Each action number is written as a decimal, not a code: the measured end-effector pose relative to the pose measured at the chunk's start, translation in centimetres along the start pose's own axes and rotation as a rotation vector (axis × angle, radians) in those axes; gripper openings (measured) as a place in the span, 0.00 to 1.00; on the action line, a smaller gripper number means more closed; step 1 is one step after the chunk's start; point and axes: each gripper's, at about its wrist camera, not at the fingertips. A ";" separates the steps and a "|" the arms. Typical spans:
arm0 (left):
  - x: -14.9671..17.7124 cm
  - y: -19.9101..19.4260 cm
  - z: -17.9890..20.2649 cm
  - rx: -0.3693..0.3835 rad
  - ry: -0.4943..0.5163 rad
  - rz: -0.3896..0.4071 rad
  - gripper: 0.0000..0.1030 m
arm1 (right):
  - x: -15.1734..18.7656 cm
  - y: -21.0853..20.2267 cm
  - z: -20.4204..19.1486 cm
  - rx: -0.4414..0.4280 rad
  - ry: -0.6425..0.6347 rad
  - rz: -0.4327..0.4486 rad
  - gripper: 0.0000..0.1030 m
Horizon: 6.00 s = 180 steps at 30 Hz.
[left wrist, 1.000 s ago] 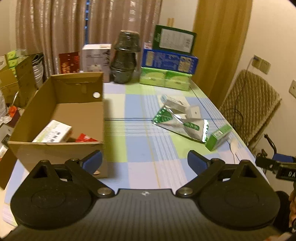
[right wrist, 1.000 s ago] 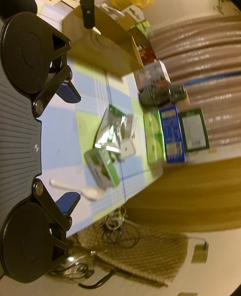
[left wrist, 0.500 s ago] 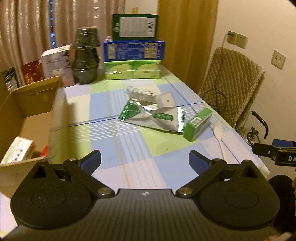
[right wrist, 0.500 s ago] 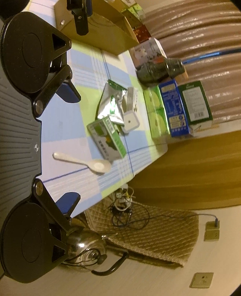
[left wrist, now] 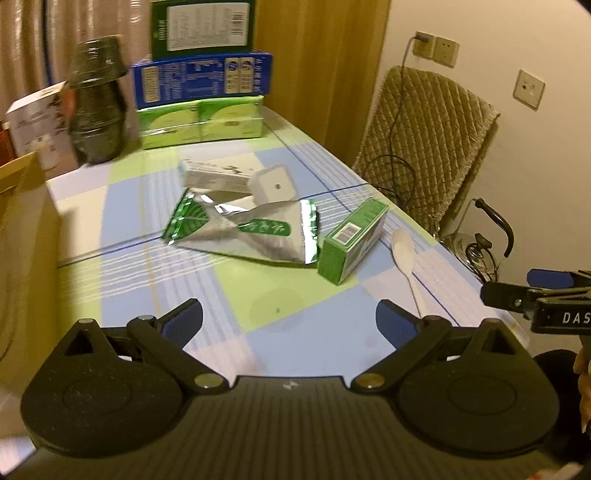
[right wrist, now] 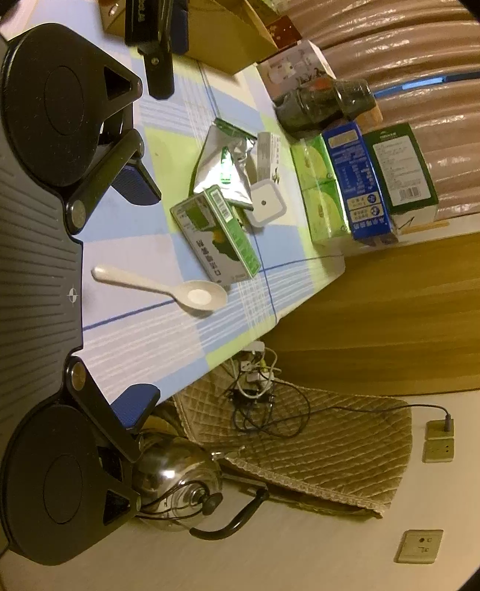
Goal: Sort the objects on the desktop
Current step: 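Move both grippers back toward the green box and white spoon, then grasp the green box with the left gripper while the right gripper grasps the white spoon, then lift and carry the green box and white spoon over the cardboard box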
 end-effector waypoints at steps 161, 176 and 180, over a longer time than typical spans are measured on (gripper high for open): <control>1.9 -4.6 -4.6 -0.195 -0.075 0.012 0.25 | -0.3 3.4 -14.2 -0.241 -0.303 0.048 0.29; 2.0 -10.2 -10.8 -0.294 -0.154 0.076 0.25 | -1.9 2.2 -21.8 -0.371 -0.393 0.074 0.29; 2.0 -11.5 -13.2 -0.327 -0.174 0.090 0.25 | -2.4 2.7 -24.4 -0.415 -0.407 0.071 0.29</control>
Point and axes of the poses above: each gripper's, at about its wrist camera, not at the fingertips, and y roughly the way its jaws point, z to its right, x to its underside, and after that the axes turned 14 degrees about -x, right-handed
